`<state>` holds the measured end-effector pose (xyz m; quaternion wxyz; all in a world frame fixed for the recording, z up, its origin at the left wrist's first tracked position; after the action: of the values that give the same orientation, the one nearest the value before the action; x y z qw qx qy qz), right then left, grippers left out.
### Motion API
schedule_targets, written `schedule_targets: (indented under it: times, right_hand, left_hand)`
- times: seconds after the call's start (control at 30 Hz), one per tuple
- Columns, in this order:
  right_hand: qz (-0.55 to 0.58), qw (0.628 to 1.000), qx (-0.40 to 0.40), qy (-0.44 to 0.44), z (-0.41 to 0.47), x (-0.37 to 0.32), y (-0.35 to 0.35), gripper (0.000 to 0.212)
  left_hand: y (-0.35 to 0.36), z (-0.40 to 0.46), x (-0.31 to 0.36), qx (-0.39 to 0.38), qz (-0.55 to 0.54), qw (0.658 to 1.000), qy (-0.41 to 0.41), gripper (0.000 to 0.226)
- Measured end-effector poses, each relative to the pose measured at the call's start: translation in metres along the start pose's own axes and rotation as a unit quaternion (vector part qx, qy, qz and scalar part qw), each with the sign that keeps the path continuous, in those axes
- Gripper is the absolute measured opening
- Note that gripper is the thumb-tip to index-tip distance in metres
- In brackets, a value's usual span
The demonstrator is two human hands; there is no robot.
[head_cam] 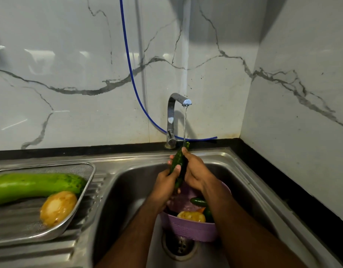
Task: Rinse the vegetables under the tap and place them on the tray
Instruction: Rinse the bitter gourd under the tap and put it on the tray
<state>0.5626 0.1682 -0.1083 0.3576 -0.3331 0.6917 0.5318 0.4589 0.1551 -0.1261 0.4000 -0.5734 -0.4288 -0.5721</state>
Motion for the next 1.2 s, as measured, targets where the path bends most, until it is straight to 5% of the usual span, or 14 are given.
schedule_targets:
  times: [0.1,0.17,0.37,0.6,0.83,0.93,1.03,1.13,1.2]
  right_hand:
    - [-0.006,0.998,-0.065,-0.016,-0.002,-0.003,0.007,0.023]
    - [-0.055,0.998,-0.037,-0.025,0.002,-0.002,0.007,0.02]
    - [-0.105,0.992,0.067,0.005,0.008,-0.001,-0.002,0.051]
    - [0.01,0.994,-0.108,0.006,-0.006,-0.005,0.003,0.03]
    - [-0.128,0.988,0.088,-0.011,0.011,-0.005,-0.009,0.054]
    - [-0.063,0.998,0.014,0.009,0.006,-0.003,-0.001,0.044]
    - [-0.1,0.992,-0.066,0.028,0.0,0.004,0.008,0.031]
    - [-0.159,0.987,-0.027,0.02,0.002,0.007,0.004,0.026]
    - [-0.189,0.982,0.022,-0.005,0.002,0.001,-0.002,0.029]
  left_hand:
    - [0.008,-0.007,-0.001,-0.051,-0.12,0.99,-0.059,0.043]
    - [0.011,-0.009,0.0,-0.063,-0.134,0.986,-0.071,0.045]
    - [0.016,-0.013,-0.005,-0.083,-0.158,0.978,-0.11,0.05]
    - [0.017,-0.011,-0.004,-0.124,-0.264,0.946,-0.137,0.059]
    - [0.022,-0.012,-0.002,-0.13,-0.271,0.946,-0.126,0.059]
    - [0.02,-0.005,-0.004,-0.114,-0.274,0.948,-0.118,0.057]
    - [0.012,-0.002,-0.001,-0.045,-0.183,0.979,-0.073,0.043]
    - [-0.007,0.004,0.012,0.041,0.013,0.998,0.037,0.025]
    - [-0.012,0.005,0.015,0.06,0.098,0.99,0.079,0.039]
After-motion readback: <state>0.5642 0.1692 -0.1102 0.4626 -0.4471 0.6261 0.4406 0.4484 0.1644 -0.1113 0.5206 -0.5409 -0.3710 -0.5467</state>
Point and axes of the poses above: each hand's wrist, its own z-axis towards the middle knuckle, its own y-axis out of the palm, x = y × z, the point moved 9 cm from there along z, towards the middle knuckle
